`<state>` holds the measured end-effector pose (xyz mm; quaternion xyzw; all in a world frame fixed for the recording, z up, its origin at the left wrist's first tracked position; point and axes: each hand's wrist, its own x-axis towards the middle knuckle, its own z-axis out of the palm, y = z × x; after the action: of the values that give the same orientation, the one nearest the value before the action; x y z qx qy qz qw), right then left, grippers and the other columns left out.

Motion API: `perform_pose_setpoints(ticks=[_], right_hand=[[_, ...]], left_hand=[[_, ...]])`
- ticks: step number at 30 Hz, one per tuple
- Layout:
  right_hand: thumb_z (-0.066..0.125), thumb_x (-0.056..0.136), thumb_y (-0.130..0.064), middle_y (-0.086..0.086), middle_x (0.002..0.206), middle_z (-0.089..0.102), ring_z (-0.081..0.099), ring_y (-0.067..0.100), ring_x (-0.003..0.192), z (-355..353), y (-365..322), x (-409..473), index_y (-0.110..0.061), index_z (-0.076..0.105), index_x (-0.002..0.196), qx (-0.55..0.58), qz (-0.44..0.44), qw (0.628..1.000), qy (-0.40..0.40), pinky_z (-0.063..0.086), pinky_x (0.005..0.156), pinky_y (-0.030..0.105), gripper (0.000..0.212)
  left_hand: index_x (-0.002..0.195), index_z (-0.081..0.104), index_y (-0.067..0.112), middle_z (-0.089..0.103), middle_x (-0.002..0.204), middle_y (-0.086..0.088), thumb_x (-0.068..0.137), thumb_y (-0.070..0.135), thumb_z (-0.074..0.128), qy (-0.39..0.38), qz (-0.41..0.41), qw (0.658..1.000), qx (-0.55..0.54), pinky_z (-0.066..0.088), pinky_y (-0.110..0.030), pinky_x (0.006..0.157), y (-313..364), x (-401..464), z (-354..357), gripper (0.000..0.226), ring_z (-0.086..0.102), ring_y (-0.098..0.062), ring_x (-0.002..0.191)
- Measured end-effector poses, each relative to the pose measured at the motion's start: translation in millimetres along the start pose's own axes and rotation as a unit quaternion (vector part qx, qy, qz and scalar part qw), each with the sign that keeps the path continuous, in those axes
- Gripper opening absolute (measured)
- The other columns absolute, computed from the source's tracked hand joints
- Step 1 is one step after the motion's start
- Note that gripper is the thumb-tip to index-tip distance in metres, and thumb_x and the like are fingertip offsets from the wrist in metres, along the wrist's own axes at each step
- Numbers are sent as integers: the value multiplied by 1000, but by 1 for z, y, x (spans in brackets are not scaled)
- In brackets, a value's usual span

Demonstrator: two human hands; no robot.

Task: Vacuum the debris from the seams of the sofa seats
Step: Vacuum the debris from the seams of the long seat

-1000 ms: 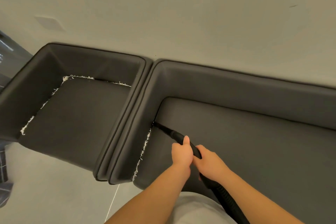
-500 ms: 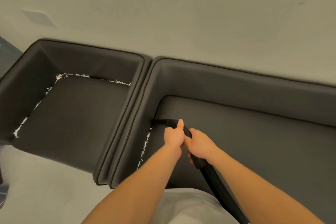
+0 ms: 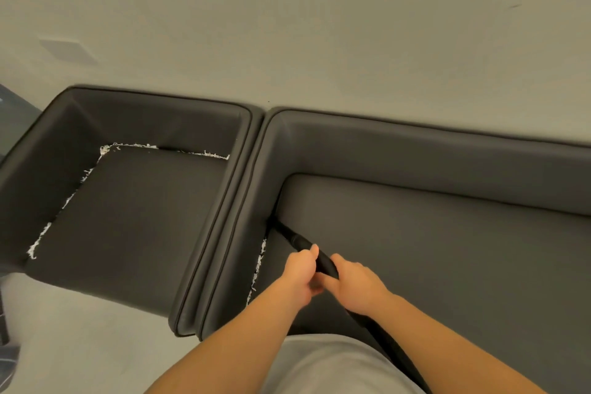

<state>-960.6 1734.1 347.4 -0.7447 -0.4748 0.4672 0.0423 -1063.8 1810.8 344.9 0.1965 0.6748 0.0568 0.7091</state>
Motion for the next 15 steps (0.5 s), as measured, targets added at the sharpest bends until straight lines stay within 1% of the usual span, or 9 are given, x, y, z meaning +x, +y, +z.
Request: perform_pose_setpoints(ticks=[1,2,4,6,8,11,13,15], right_hand=[[48,97,-60,0,88,66,67,23,78,-4,-2,-2,-22,51,103,10,-4,1000,-1,55,73,40,39],[49,97,-59,0,88,67,67,23,77,-8,-3,-3,-22,51,101,22,-9,1000,-1,55,72,40,38],[52,96,-57,1,86,68,68,22,73,-18,-4,-11,-22,53,98,43,-20,999,0,56,71,40,35],[55,96,-54,2,80,69,68,21,63,-29,-1,-21,-20,54,97,62,-22,998,-1,58,66,40,34],[57,95,-52,6,74,70,70,26,56,-37,5,-31,-17,55,96,92,-20,995,-25,59,59,41,35],[59,94,-50,12,75,72,71,33,59,-37,13,-38,-18,55,95,110,-24,992,-58,59,56,41,32],[59,95,-50,10,78,72,70,29,58,-31,14,-38,-19,55,95,100,-29,993,-61,58,56,38,31],[57,95,-52,6,82,71,65,19,57,-22,15,-37,-20,55,97,62,-36,996,-54,56,58,36,33]], left_hand=[[128,52,8,68,111,-16,105,25,52,1,6,1000,-8,55,-41,64,2,-4,1,29,67,-29,92],[129,52,8,68,112,-16,105,24,51,4,7,1000,-15,53,-40,62,4,-7,3,28,67,-28,91],[128,53,9,68,113,-16,105,23,50,6,13,1000,-22,53,-40,64,5,-17,9,27,66,-29,91],[124,54,10,68,108,-15,105,23,51,3,17,1000,-18,55,-40,65,3,-24,16,24,67,-29,90],[125,53,11,69,106,-15,104,24,52,-1,17,1000,-18,56,-41,64,-5,-30,22,25,68,-29,90],[132,48,13,69,110,-16,102,27,54,17,10,999,-27,59,-42,65,-19,-29,28,33,69,-30,93],[133,46,14,69,110,-16,102,27,54,32,11,999,-29,60,-43,68,-27,-26,27,35,69,-30,94],[133,46,13,68,110,-17,102,27,53,44,7,999,-30,59,-44,69,-33,-23,23,34,69,-31,95]])
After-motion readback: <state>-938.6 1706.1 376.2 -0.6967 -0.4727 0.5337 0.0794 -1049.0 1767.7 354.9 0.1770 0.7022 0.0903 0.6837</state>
